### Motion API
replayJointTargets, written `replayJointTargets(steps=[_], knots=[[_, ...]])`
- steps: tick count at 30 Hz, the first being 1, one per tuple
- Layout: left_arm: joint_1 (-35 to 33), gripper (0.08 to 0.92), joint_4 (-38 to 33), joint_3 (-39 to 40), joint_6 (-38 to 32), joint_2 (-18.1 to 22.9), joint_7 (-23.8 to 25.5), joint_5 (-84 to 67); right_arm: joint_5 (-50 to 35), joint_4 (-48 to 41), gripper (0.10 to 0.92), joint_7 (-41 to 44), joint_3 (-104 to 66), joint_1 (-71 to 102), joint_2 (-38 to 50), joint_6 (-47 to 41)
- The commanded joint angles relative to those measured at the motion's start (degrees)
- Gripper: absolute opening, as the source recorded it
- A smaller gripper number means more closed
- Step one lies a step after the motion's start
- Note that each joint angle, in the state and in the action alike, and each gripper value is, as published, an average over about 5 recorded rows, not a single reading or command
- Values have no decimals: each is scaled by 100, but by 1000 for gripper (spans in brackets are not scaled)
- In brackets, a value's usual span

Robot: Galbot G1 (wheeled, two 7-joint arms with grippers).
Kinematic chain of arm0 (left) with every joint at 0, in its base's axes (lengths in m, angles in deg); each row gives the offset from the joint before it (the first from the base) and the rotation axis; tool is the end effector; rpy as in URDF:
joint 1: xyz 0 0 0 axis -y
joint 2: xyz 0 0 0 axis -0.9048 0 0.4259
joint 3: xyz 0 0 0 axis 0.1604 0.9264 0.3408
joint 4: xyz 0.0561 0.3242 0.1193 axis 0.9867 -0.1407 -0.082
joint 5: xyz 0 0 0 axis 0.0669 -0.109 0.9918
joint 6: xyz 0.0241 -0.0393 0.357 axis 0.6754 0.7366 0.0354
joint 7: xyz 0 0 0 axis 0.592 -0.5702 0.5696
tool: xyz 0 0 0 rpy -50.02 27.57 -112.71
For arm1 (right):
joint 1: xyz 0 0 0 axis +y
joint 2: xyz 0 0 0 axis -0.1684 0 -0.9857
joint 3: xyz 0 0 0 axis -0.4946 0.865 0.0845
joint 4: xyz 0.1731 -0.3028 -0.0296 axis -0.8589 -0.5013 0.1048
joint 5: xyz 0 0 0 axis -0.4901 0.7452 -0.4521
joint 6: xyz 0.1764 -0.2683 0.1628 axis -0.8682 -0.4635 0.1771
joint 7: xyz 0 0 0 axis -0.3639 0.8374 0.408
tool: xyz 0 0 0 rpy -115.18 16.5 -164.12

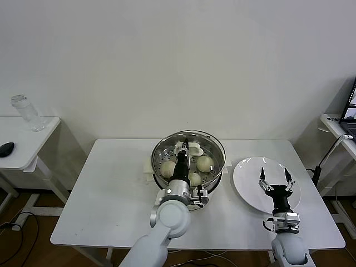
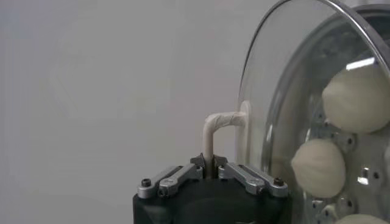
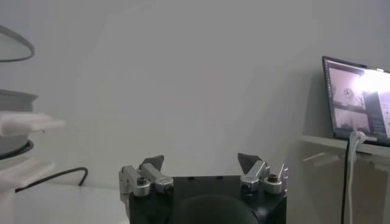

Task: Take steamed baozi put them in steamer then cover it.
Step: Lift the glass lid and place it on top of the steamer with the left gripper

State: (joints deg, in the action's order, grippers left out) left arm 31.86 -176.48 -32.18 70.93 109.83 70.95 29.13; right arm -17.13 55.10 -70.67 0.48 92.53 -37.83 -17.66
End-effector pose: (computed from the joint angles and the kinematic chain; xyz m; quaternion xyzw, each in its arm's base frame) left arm 0.3182 -0.1957 -0.2554 0.0509 0.7430 0.6652 0.0541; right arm 0.2797 -0.1495 -0.4057 0.0855 0.9912 -0.0819 0.0593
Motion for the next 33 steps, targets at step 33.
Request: replayJointTargets(steps=[33], knots=[[21,194,549,-129,-100,277,63,772,86,-65,823,10,33,-44,-38,126]])
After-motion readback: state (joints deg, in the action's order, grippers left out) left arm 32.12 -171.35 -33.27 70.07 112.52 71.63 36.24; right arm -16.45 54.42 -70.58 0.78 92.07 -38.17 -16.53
